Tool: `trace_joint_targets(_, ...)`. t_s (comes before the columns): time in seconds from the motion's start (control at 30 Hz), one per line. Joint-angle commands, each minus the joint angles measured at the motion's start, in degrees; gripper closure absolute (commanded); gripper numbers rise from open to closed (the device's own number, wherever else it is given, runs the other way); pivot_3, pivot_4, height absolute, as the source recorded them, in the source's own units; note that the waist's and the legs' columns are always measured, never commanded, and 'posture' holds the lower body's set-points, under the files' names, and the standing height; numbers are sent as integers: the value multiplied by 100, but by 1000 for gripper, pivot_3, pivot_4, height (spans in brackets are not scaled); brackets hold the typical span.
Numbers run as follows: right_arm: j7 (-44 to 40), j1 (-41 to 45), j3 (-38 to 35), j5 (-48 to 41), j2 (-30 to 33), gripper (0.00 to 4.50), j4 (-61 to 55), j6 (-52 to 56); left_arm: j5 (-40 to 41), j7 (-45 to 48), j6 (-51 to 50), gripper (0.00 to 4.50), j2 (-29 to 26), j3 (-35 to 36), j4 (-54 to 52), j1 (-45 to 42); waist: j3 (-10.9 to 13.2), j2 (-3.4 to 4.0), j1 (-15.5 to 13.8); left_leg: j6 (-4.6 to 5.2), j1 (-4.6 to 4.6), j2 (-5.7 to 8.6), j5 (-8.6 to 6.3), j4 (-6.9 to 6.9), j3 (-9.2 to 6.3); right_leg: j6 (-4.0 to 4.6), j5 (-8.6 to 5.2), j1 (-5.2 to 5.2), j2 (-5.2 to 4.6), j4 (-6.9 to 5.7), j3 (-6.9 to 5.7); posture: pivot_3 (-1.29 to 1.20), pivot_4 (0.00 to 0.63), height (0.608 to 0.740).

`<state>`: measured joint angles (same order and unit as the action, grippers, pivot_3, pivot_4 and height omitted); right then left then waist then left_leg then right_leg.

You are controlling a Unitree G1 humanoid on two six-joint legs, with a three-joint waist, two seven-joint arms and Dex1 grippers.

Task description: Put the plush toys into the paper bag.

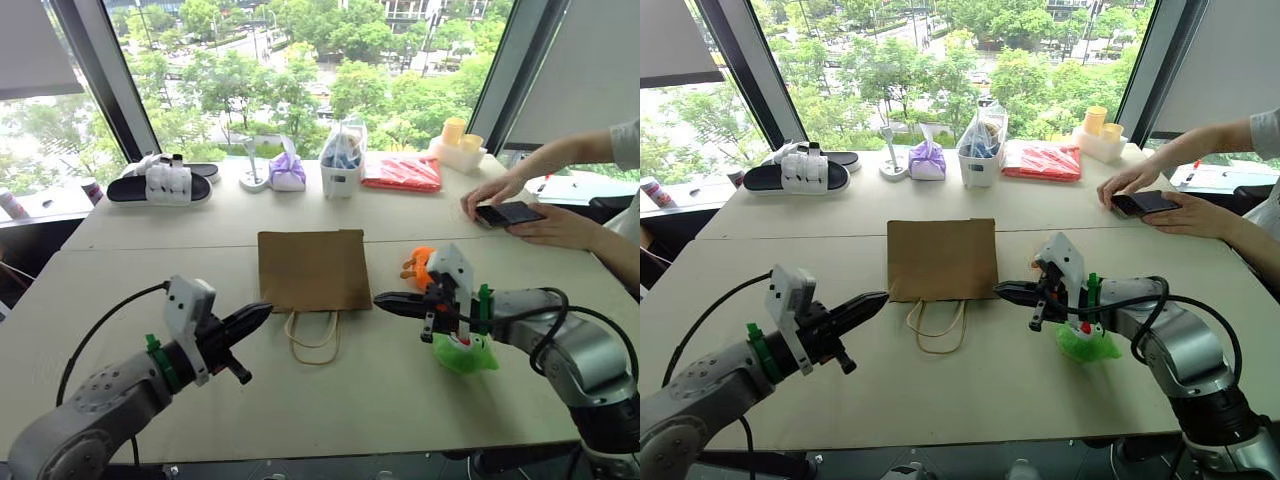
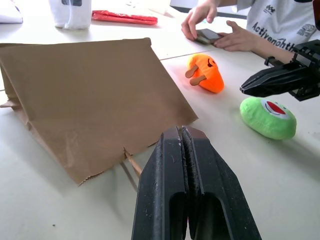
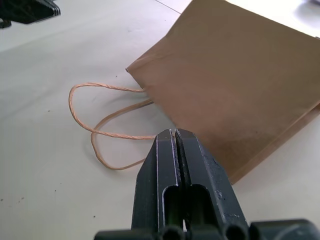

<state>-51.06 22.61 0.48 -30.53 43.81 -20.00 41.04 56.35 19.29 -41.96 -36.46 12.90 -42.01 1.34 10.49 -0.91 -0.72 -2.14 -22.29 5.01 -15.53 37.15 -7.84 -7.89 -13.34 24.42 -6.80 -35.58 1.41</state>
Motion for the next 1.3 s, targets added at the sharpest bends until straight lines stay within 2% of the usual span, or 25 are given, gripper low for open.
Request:
trace_joint_targets(0.03, -7, 86, -214, -98, 74, 4500, -234, -16, 188, 137, -14, 4425, -147, 175, -4, -171, 0, 0, 1, 0, 0, 0, 0, 0, 0, 0, 0, 0, 0, 1, 0, 0, 150, 740)
trace_joint_targets(0.17, 32, -3, -257, -99, 87, 4500, -307, -23, 481, 211, -83, 4425, -254, 230, 62, -297, 0, 0, 1, 0, -1, 0, 0, 0, 0, -1, 1, 0, 0, 2, 0, 0, 150, 740)
trace_joint_targets(0.3, 71, -22, -272, -89, 74, 4500, -340, -6, 364, 323, -98, 4425, -401, 167, 83, -341, 0, 0, 5, 1, -1, 0, 0, -1, 0, -1, 1, 0, 0, 3, -1, 0, 150, 740)
trace_joint_targets(0.8, 157, -35, -185, -44, 8, 4500, -350, -63, -807, 1526, 225, 4425, -871, -154, 526, -268, 1, 1, 3, 1, -1, 0, -1, -2, 1, 0, 0, 0, 0, 4, -1, 0, 150, 740)
trace_joint_targets(0.93, 187, -89, -199, -52, 11, 4500, -412, -61, -1558, 2335, 830, 2722, -1249, -358, 900, -290, 1, 2, 5, 1, -1, 0, -1, -3, 2, 2, 0, 0, 1, 5, -2, 0, 150, 740)
trace_joint_targets(1.1, 273, -167, -236, -76, -20, 4500, -502, -35, -2467, 3154, 1760, 132, -1530, -791, 1289, -274, 3, 6, 4, 4, -4, -1, -2, -7, 4, 7, -3, 0, -1, 17, -1, 0, 150, 740)
trace_joint_targets(1.2, 385, -199, -234, -78, -65, 4500, -562, -14, -3240, 3592, 2632, 31, -1486, -1334, 1803, -526, 4, 8, -1, 4, -4, -2, -3, -7, 5, 2, 0, 0, -1, 18, -2, 0, 150, 740)
trace_joint_targets(1.3, 417, -237, -213, -74, -55, 4500, -604, -10, -3696, 3635, 3081, 31, -992, -1892, 2371, -1058, 4, 8, -18, 4, -8, -2, -2, -5, 1, 5, 2, -1, -1, 22, -4, 0, 150, 740)
